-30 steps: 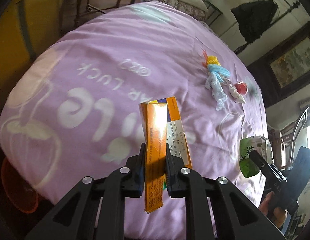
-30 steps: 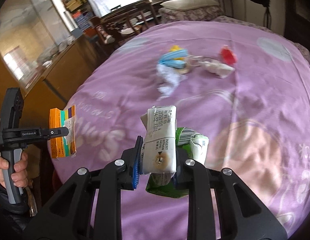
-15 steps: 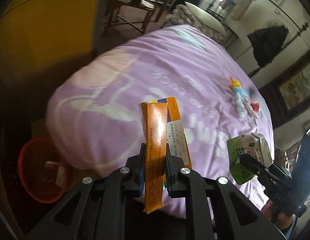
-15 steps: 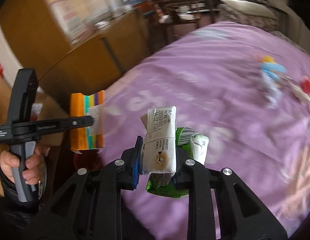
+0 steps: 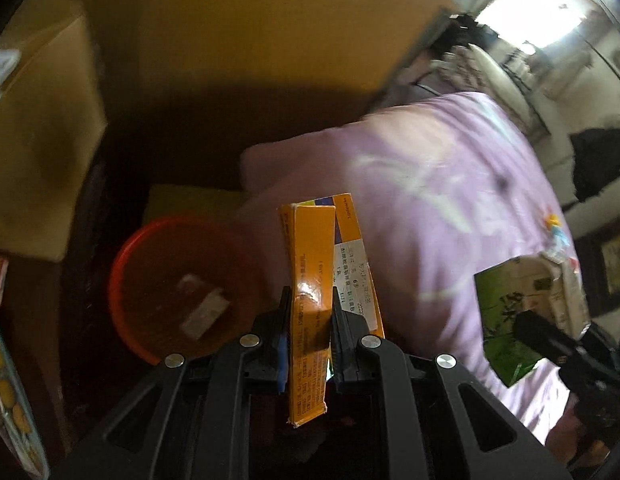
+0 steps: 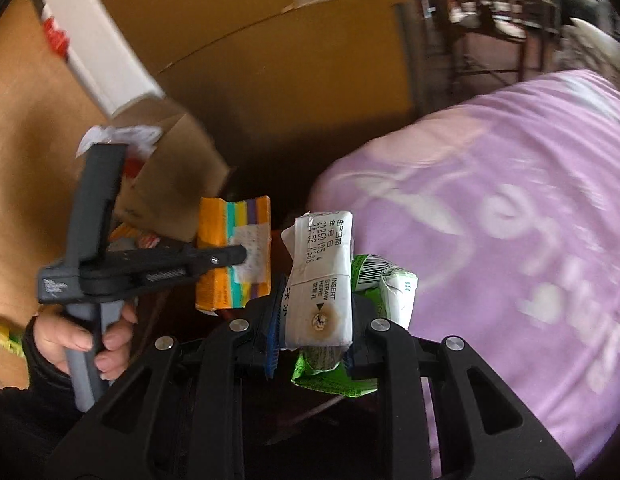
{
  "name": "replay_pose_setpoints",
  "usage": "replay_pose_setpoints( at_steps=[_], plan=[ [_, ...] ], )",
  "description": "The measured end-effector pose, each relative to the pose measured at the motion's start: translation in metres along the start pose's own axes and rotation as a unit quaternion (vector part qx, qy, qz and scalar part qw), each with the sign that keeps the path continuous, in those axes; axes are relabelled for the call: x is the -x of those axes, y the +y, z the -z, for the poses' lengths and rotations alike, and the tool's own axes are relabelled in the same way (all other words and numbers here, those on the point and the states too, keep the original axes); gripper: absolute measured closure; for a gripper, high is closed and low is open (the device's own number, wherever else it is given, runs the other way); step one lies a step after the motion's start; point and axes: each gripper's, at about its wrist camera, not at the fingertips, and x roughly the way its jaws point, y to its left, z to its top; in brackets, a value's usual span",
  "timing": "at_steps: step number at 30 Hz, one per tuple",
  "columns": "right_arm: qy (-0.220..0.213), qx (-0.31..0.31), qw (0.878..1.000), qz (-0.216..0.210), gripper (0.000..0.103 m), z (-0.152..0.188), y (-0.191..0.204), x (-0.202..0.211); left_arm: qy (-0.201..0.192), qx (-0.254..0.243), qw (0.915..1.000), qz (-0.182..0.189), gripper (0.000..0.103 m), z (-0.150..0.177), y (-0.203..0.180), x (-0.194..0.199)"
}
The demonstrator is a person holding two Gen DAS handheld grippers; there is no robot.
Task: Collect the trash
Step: 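Carry the orange box and white box over the red wastebasket with both tools, then open both tools to drop the boxes into the wastebasket, then move both tools back over the remaining trash on the bedspread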
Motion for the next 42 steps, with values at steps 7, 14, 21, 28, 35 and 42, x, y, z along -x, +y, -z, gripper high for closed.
replay_pose_setpoints(
  at_steps=[7,14,21,28,35,42],
  plan=[
    [0.055,0.040,0.997,-0.039,0.078,-0.020,0.052,-0.067,0.015,0.043,0.9974,-0.056,0.086,0.007,0.061,-0.017],
    [0.104,0.051,0.992,-0.054,0.078,-0.026,0.068,-0.127,0.032,0.059,0.9936,-0.091,0.086,0.006,0.089,-0.041],
    [0.140,0.041,0.987,-0.061,0.078,-0.027,0.071,-0.167,0.047,0.076,0.9904,-0.105,0.086,0.006,0.110,-0.056],
    [0.147,0.032,0.986,-0.075,0.074,-0.033,0.072,-0.184,0.050,0.103,0.9869,-0.114,0.069,0.004,0.123,-0.058],
    [0.143,0.027,0.987,-0.073,0.071,-0.033,0.070,-0.183,0.045,0.111,0.9853,-0.122,0.058,0.005,0.129,-0.050],
    [0.115,0.031,0.992,-0.053,0.071,-0.032,0.059,-0.144,0.045,0.100,0.9879,-0.109,0.054,0.005,0.109,-0.042]
  ],
)
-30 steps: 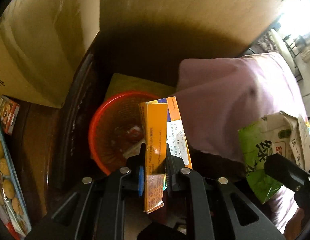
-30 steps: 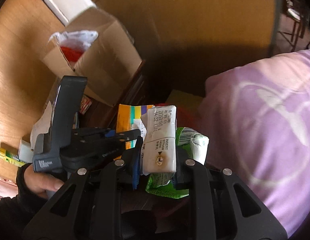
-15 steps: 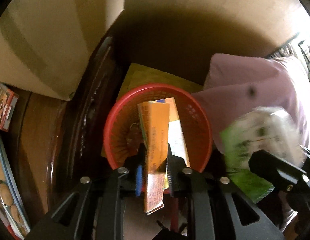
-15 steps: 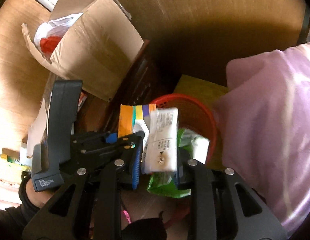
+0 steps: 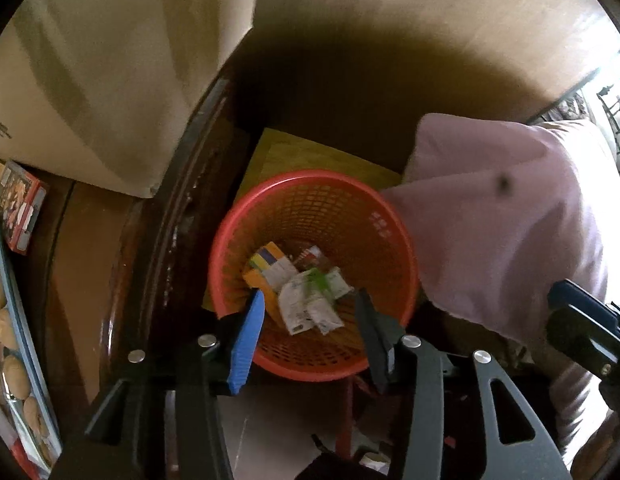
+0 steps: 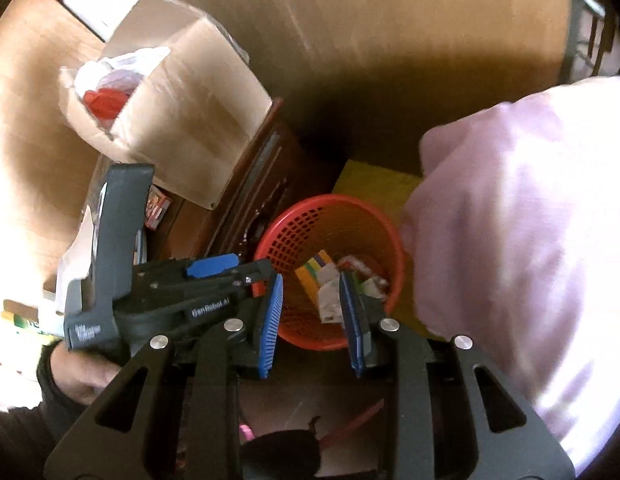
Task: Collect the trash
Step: 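Move both tools back over the remaining trash on the bedspread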
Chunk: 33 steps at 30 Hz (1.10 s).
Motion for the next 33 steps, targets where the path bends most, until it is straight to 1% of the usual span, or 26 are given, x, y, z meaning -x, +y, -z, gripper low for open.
replay_pose_setpoints(
  at_steps=[2,3,5,6,8,11,12,13,15,18,20,22,25,28,29,31,32,33],
  plan=[
    [-0.013,-0.001,1.000,-0.004,0.071,0.005,-0.003,0.019,-0.006,-0.005,1.0000,-0.001,0.048,0.000,-0.009,0.010],
    [-0.023,0.001,1.000,-0.002,0.071,0.008,-0.006,0.030,-0.010,-0.008,0.9999,-0.001,0.047,-0.001,-0.012,0.012],
    [-0.044,0.005,0.999,0.011,0.068,0.013,-0.010,0.050,-0.022,-0.019,0.9996,0.000,0.042,-0.001,-0.024,0.024],
    [-0.056,0.003,0.998,0.018,0.065,0.016,-0.014,0.061,-0.031,-0.026,0.9992,0.002,0.040,0.000,-0.032,0.032],
    [-0.078,-0.009,0.996,0.033,0.063,0.024,-0.025,0.083,-0.043,-0.038,0.9983,0.005,0.038,0.001,-0.045,0.043],
    [-0.098,-0.030,0.994,0.048,0.057,0.037,-0.045,0.107,-0.053,-0.058,0.9968,0.015,0.037,0.005,-0.067,0.057],
    [-0.107,-0.038,0.992,0.057,0.049,0.042,-0.052,0.115,-0.056,-0.065,0.9962,0.019,0.036,0.007,-0.075,0.061],
    [-0.119,-0.049,0.989,0.071,0.039,0.049,-0.062,0.126,-0.059,-0.072,0.9954,0.023,0.034,0.010,-0.085,0.065],
    [-0.142,-0.065,0.984,0.091,0.029,0.060,-0.078,0.144,-0.063,-0.086,0.9937,0.034,0.030,0.013,-0.101,0.071],
    [-0.162,-0.088,0.977,0.106,0.029,0.082,-0.103,0.172,-0.073,-0.107,0.9904,0.048,0.028,0.019,-0.126,0.081],
    [-0.177,-0.105,0.971,0.121,0.029,0.097,-0.119,0.189,-0.084,-0.127,0.9869,0.054,0.022,0.025,-0.148,0.088],
    [-0.189,-0.122,0.965,0.136,0.029,0.112,-0.135,0.204,-0.089,-0.141,0.9842,0.058,0.020,0.029,-0.166,0.090],
    [-0.209,-0.156,0.953,0.157,0.028,0.137,-0.161,0.227,-0.089,-0.167,0.9800,0.063,0.017,0.036,-0.193,0.090],
    [-0.225,-0.192,0.939,0.174,0.028,0.163,-0.186,0.249,-0.084,-0.197,0.9747,0.063,0.017,0.045,-0.220,0.088],
    [-0.232,-0.205,0.933,0.183,0.028,0.174,-0.195,0.260,-0.083,-0.205,0.9731,0.064,0.017,0.047,-0.227,0.086],
    [-0.242,-0.218,0.925,0.195,0.028,0.186,-0.207,0.271,-0.083,-0.220,0.9696,0.067,0.017,0.053,-0.244,0.087],
    [-0.249,-0.228,0.918,0.205,0.028,0.196,-0.215,0.281,-0.083,-0.226,0.9683,0.069,0.017,0.055,-0.250,0.087],
    [-0.254,-0.234,0.914,0.211,0.027,0.201,-0.219,0.286,-0.083,-0.231,0.9668,0.071,0.017,0.057,-0.258,0.087]
  ],
)
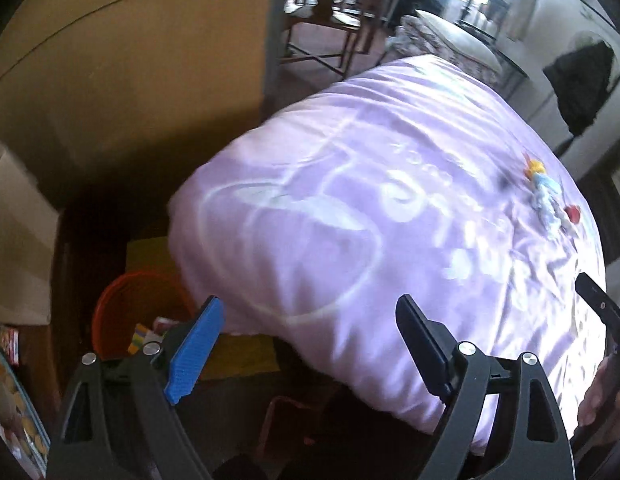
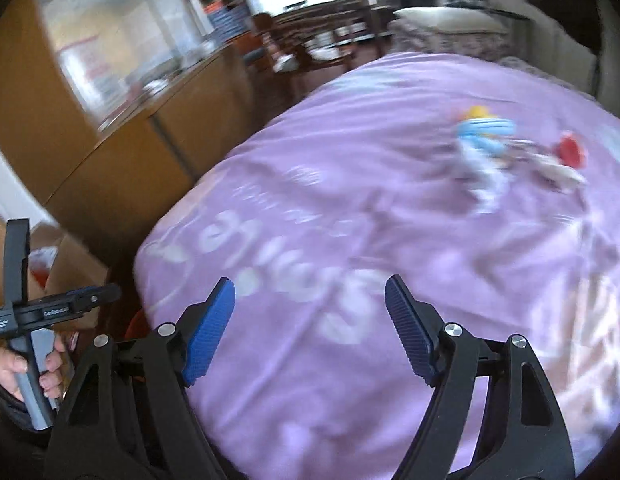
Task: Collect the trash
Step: 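Move both tools back over the remaining trash on the bedspread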
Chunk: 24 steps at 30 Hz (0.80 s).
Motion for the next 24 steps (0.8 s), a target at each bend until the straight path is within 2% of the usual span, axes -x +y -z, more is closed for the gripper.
replay_pose_setpoints(
  at_steps=[7,13,24],
  plan=[
    [-0.026,-0.059,0.997,0.037,0.025,0.008,-0.059,0.028,-0.011,-0.037,0.9990,0.024,0.012,-0.008,-0.058,-0.004],
    [-0.025,-0.081,0.995,0.051,0.025,0.018,-0.089,0.036,0.006,-0.074,0.9963,0.044,0.012,-0.010,-0.110,-0.019],
    [-0.022,-0.127,0.989,0.071,0.025,0.024,-0.137,0.037,0.022,-0.120,0.9910,0.056,0.012,-0.015,-0.169,-0.034]
  ],
)
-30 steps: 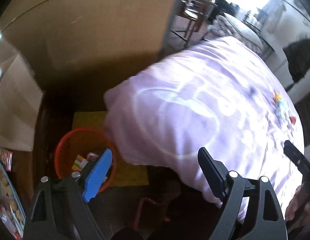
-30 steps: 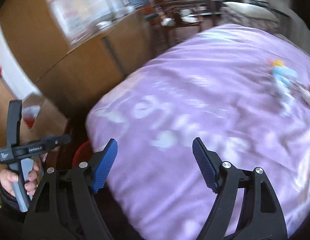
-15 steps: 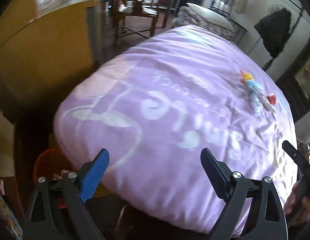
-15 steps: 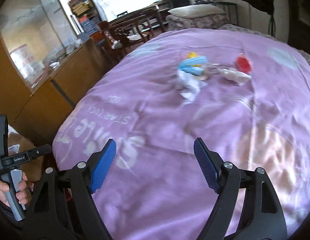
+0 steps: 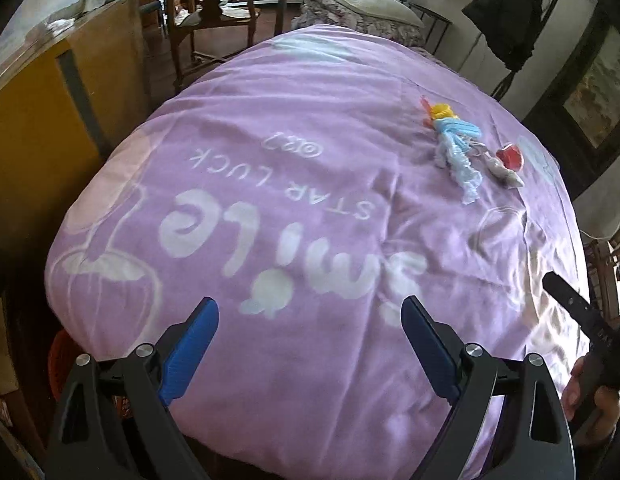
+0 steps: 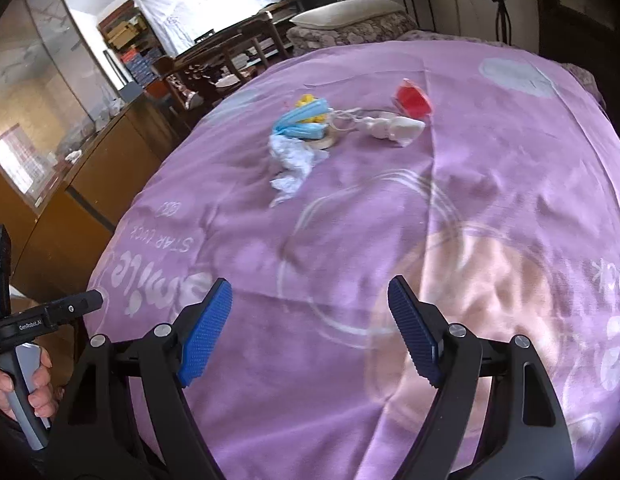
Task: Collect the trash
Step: 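Move both tools back over the remaining trash on the bedspread, then grasp the clear plastic bag with the left tool while the right tool grasps the white tissue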
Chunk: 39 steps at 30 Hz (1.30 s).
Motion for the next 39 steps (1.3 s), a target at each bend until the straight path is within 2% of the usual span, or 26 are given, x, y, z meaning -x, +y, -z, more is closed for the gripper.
replay_pose_setpoints(
  at_steps=[9,18,33,39],
  plan=[
    [0.009,-0.020,1.000,0.015,0.022,-0.010,-0.028,-0.009,0.010,-0.008,0.9997,0.021,0.012,-0.031,-0.038,-0.024],
    [0.013,-0.040,0.998,0.037,0.022,-0.028,-0.060,-0.022,0.023,-0.052,0.9976,0.040,0.012,-0.074,-0.098,-0.063],
    [0.007,-0.025,0.997,0.070,0.021,-0.088,-0.086,-0.053,0.050,-0.055,0.9966,0.034,0.012,-0.125,-0.144,-0.127],
    [0.002,-0.029,0.997,0.068,0.021,-0.097,-0.090,-0.058,0.053,-0.072,0.9952,0.039,0.012,-0.135,-0.165,-0.142]
  ],
)
